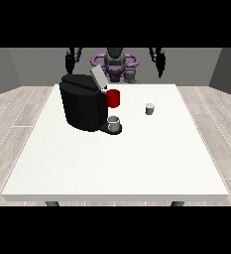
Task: Insert the coffee pod into the coffee machine and close the lid
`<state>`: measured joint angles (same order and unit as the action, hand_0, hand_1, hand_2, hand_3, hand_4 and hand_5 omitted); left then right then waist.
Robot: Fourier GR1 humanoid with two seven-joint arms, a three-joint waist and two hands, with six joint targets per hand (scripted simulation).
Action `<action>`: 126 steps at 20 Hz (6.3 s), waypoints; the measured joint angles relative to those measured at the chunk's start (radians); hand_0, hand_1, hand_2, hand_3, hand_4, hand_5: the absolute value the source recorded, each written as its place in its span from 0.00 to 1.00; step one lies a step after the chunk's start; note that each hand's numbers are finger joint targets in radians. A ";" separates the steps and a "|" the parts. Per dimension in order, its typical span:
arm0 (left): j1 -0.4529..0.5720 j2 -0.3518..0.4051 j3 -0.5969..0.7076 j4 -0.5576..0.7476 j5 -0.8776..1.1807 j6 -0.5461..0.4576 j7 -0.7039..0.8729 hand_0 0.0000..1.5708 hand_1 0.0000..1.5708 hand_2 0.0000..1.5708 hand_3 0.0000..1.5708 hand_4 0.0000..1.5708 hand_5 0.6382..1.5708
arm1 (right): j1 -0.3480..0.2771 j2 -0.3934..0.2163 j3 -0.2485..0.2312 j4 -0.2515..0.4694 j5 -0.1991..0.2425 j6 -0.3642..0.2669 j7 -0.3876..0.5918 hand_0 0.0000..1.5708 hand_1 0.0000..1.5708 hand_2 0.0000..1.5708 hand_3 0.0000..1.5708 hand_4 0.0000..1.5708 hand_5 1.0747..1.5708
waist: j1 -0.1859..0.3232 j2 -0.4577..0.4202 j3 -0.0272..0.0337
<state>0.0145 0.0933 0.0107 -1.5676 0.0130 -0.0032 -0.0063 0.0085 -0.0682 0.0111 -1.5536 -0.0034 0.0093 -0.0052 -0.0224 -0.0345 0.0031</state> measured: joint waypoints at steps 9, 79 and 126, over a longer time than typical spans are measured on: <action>-0.022 0.009 0.020 0.031 0.011 -0.052 -0.144 0.00 0.00 0.00 0.00 0.20 1.00 | -0.005 0.014 -0.060 0.027 -0.002 -0.046 -0.059 0.00 0.00 0.00 0.00 0.06 1.00 | -0.004 0.017 -0.0028; -0.684 0.314 0.027 1.023 -0.603 0.176 -0.234 0.78 0.78 0.86 0.83 0.30 1.00 | -0.246 0.039 -0.044 0.111 -0.004 -0.147 -0.038 0.00 0.00 0.00 0.00 0.25 1.00 | -0.160 0.274 -0.0010; -1.167 0.376 0.102 0.929 -0.621 -0.120 -0.105 0.83 0.83 0.85 0.79 0.31 1.00 | -0.329 0.018 -0.040 0.188 -0.024 -0.145 -0.056 0.00 0.00 0.00 0.00 0.34 1.00 | -0.269 0.260 -0.0028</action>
<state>-1.1528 0.4689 0.1123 -0.6388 -0.6078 -0.1232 -0.1112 -0.3204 -0.0497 -0.0294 -1.3657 -0.0271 -0.1355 -0.0609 -0.2912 0.2259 0.0003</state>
